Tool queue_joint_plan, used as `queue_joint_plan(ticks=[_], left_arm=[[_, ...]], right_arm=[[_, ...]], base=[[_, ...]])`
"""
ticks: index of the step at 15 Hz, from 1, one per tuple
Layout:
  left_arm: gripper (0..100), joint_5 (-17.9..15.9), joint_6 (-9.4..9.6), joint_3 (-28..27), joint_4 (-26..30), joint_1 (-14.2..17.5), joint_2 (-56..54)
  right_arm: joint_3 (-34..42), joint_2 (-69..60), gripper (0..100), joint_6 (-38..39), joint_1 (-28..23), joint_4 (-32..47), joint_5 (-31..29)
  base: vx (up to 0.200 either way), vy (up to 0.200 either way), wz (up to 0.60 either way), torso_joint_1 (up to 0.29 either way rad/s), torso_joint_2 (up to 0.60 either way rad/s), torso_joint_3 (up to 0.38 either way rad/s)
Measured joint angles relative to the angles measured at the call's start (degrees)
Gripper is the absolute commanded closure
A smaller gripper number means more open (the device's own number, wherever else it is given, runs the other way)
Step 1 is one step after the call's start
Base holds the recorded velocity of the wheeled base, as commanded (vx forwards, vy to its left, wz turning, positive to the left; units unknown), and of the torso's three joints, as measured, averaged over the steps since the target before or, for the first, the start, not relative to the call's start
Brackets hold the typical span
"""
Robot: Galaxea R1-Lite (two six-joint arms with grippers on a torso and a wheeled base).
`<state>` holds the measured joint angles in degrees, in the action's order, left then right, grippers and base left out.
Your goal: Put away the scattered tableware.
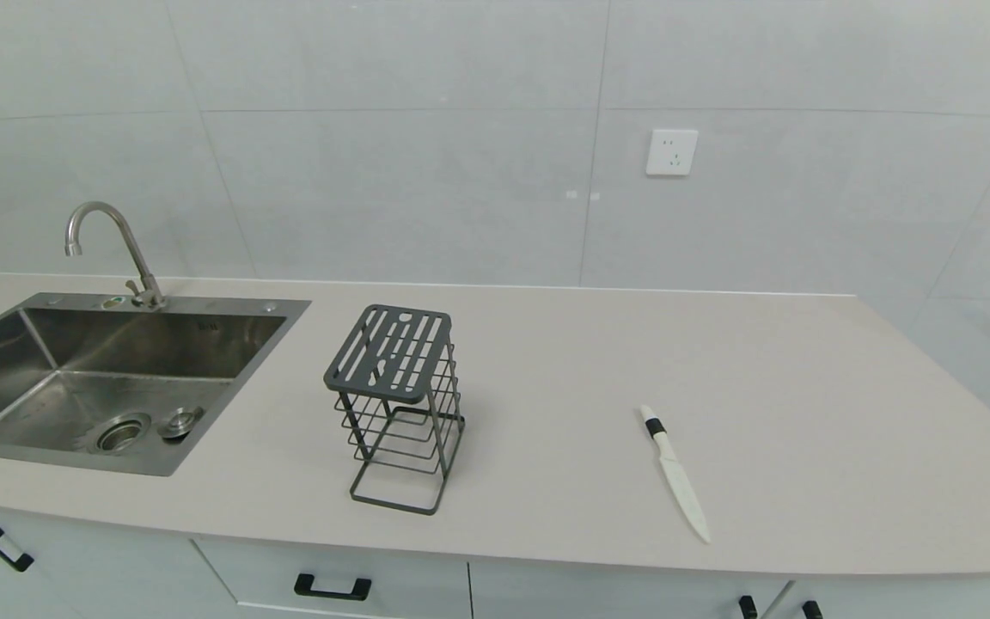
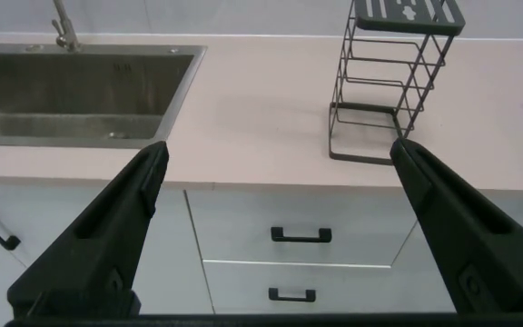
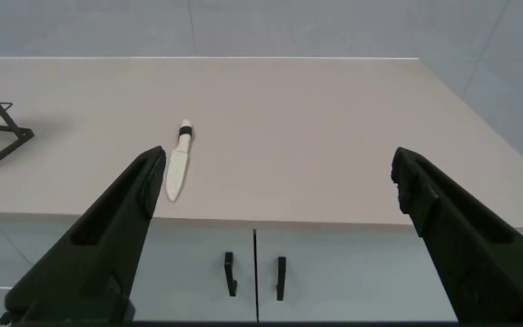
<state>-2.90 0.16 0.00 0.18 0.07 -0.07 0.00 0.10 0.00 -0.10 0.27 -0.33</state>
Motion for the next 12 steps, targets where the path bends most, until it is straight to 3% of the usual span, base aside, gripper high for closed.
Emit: queue_joint_plan(ticks=[5, 12], left_arm=[[0, -0.1, 0.17, 0.0, 0.0, 0.0, 0.0], [0, -0.1, 0.11, 0.0, 0.0, 0.0, 0.0]], right_arm=[[0.0, 0.0, 0, 0.0, 0.0, 0.0, 0.0], [0.0, 0.0, 0, 0.0, 0.0, 0.0, 0.0]], base=[[0.0, 0.0, 0.0, 0.025, 0.0, 0.026], [0.0, 0.0, 0.0, 0.281, -0.03, 0.238]])
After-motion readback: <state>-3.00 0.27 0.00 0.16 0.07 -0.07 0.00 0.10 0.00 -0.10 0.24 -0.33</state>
